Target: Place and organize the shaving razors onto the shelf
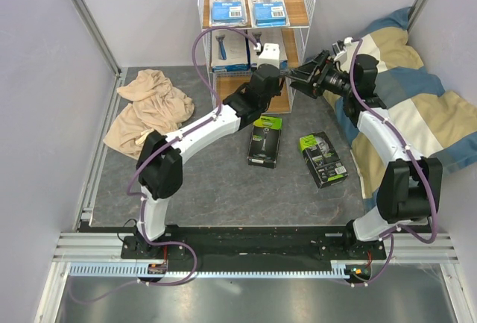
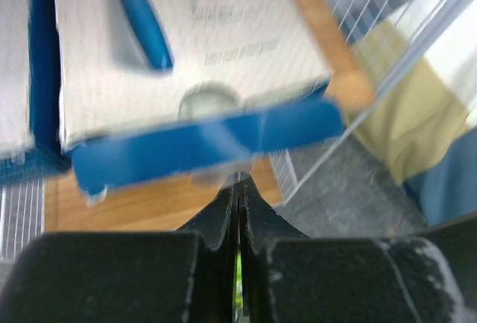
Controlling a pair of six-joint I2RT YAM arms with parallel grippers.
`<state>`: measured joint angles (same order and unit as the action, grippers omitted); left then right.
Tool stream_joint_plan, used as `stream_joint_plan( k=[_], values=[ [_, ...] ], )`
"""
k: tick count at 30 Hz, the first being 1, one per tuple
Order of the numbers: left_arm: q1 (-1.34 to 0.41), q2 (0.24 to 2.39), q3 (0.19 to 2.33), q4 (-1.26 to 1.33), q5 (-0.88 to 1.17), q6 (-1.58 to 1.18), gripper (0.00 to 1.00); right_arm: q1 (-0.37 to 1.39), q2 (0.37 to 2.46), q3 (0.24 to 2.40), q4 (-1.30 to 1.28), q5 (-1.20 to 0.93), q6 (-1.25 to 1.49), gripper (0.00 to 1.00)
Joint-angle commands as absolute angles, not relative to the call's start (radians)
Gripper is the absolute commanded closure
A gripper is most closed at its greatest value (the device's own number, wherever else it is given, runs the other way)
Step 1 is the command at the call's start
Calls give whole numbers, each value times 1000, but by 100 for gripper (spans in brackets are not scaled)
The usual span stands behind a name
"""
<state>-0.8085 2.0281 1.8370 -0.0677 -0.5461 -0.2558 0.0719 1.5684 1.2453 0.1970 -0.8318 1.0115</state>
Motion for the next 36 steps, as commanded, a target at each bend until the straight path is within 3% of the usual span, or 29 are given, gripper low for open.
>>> stream_joint_plan(
  k=[1, 12, 16, 21, 36],
  values=[
    [-816, 1866, 1680, 61, -496, -253, 92, 69, 1493, 1207, 123, -813, 930, 13],
    [-819, 1668, 1407, 45, -385, -307, 58, 71, 1382, 1054, 5, -759, 795, 6],
    [-819, 1644, 1364, 11, -353, -299, 53, 75, 1373, 993, 3, -752, 765, 4],
    [-819, 1654, 1351, -83, -313, -313, 23, 98, 1364, 920, 2, -738, 742, 2],
    [-779, 1621, 1207, -112, -143, -410, 7, 199, 1442, 782, -14, -660, 678, 2]
  ],
)
